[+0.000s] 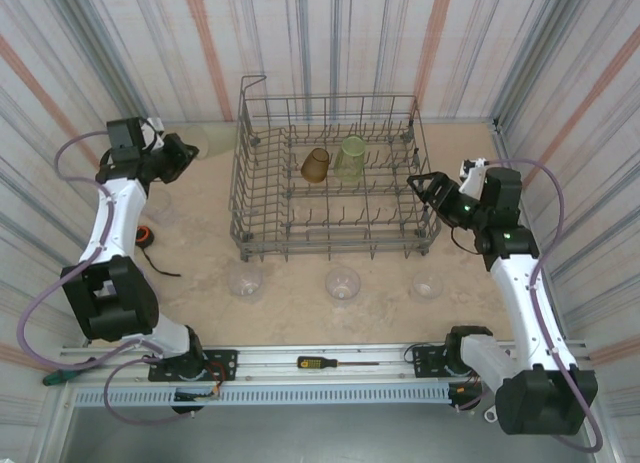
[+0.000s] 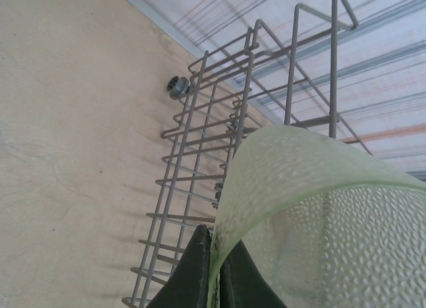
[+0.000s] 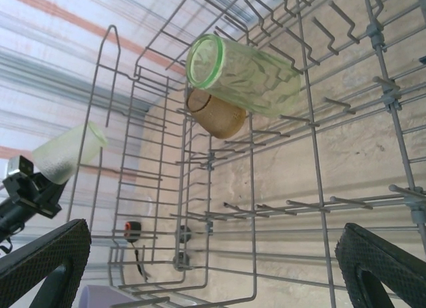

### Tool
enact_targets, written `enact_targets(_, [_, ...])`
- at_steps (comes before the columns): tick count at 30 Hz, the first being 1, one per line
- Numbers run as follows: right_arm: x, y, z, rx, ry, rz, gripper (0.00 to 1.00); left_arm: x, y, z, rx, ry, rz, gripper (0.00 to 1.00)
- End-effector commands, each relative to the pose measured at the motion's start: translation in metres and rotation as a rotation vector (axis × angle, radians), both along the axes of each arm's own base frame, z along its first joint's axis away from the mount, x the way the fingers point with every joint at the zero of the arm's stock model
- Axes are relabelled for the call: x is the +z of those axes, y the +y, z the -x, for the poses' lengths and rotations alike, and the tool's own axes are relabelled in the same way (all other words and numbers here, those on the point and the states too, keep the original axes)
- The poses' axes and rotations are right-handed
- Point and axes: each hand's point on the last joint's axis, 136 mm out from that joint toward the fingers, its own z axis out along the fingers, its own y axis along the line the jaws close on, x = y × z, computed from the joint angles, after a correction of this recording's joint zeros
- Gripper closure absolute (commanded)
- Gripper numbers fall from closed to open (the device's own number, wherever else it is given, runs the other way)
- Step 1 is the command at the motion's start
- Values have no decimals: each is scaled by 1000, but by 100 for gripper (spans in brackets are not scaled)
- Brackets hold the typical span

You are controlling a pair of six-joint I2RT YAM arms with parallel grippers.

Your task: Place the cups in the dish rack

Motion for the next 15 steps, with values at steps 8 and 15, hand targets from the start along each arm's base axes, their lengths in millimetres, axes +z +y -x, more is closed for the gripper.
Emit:
enact_targets(8, [4, 18, -14, 17, 5, 3, 1, 61, -3, 4, -35, -167, 46, 100])
enact_targets(15, [4, 27, -18, 37, 4, -10, 1, 78, -14, -1, -110, -218, 100, 100])
